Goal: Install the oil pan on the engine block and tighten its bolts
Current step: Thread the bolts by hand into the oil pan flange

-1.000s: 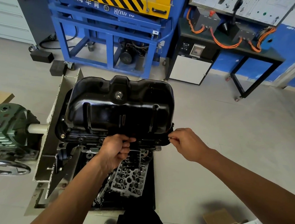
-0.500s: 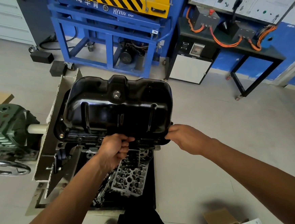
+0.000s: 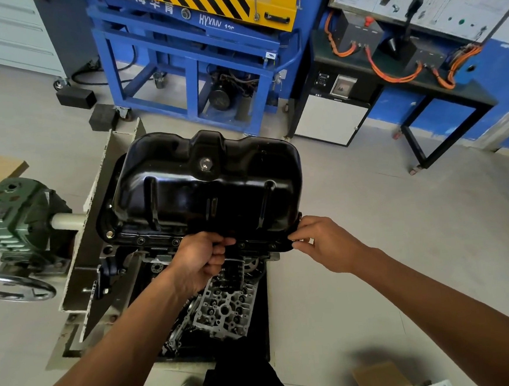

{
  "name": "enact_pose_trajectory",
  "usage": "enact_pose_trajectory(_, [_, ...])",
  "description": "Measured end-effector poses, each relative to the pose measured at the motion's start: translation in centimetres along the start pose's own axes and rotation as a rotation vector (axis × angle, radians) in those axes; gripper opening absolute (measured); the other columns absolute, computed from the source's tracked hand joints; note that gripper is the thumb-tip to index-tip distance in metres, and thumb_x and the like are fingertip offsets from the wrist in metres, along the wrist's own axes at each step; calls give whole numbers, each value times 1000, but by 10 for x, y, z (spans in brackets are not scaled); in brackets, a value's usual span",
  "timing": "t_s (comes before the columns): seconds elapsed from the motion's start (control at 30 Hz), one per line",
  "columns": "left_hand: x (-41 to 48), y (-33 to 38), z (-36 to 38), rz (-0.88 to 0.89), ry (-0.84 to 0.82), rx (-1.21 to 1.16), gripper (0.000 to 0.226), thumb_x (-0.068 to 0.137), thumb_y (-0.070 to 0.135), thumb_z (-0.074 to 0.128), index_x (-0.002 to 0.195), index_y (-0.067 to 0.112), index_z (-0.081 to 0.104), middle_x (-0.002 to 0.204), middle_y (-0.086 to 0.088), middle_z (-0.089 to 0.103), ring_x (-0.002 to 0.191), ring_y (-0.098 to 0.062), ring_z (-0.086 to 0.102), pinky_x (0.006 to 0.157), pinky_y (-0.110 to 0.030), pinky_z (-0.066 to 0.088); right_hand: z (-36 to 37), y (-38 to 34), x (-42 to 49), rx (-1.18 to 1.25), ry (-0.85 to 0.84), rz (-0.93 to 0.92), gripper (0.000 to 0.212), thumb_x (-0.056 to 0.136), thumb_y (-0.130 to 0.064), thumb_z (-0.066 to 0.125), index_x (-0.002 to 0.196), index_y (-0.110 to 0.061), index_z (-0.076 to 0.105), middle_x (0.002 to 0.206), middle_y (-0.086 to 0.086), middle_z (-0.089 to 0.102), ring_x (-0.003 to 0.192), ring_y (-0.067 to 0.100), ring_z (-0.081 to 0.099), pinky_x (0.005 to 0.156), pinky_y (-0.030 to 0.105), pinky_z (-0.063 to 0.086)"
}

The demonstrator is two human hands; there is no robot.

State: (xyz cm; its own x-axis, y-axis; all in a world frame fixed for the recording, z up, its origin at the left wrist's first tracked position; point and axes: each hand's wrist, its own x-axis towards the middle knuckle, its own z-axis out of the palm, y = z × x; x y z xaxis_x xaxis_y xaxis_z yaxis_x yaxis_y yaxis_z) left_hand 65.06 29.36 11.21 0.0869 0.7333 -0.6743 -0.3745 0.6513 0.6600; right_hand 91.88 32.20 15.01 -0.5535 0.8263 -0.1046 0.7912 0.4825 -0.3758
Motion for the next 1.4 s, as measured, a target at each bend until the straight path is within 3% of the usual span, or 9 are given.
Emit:
enact_pose_trajectory(0.13, [-2,2,1,0,-8,3,30,103,11,38,95,0,64,45,9,29,33,-4,22,30,-16,13,4,-3,0,10,82,19,19,97,-9,62,108,-11,77,102,0,65,86,5,52,78,1,34])
enact_pose_trajectory(0.3, [-5,2,2,12,0,18,31,104,11,37,97,-1,64,45,9,29,35,-4,22,31,-16,13,-1,-7,3,-4,96,24,14,94,-3,64,95,-9,77,89,2,66,79,14,58,74,27,49])
enact_pose_trajectory(0.57, [-6,2,2,15,1,8,31,104,11,37,95,-1,64,46,8,29,35,-5,22,31,-17,13,-6,-9,8,-87,4,38,18,98,-12,61,89,-3,73,80,6,65,77,20,55,74,35,46])
enact_pose_trajectory(0.73, [-4,0,1,14,-4,-4,30,103,11,38,94,-1,64,45,9,29,34,-4,22,30,-16,13,-5,-14,11,-143,-36,93,29,100,-17,57,74,-6,61,70,-1,53,70,20,47,66,31,38])
enact_pose_trajectory(0.9, [-2,0,1,14,-4,-6,30,103,11,38,94,-1,64,45,9,30,33,-4,22,30,-16,14,-5,-19,14,-158,-47,162,33,101,-22,57,70,-10,57,69,4,55,65,20,49,63,32,41])
enact_pose_trajectory(1.07, [-3,0,1,12,-6,-2,30,103,11,38,93,0,64,45,8,30,33,-4,23,29,-16,14,-4,-18,15,-11,1,207,48,95,-11,64,54,-21,41,50,-3,38,48,14,32,50,18,27])
enact_pose_trajectory(1.2, [-5,1,2,18,0,6,30,103,10,38,95,-1,64,45,8,30,34,-4,22,30,-16,13,-3,-16,12,64,10,191,19,93,-2,64,75,-4,68,54,2,48,51,18,38,55,17,35])
enact_pose_trajectory(1.27, [-5,1,2,19,8,18,30,103,10,38,95,-2,64,45,9,29,34,-4,21,31,-16,12,-4,-15,11,54,-5,150,16,92,2,61,82,-3,73,63,5,58,57,20,47,60,23,40])
enact_pose_trajectory(1.4, [-7,2,2,23,12,19,30,104,10,38,95,-2,64,45,9,29,35,-4,21,32,-16,12,-4,-12,12,4,-9,135,22,93,1,61,105,-8,77,93,6,71,79,20,64,71,21,46])
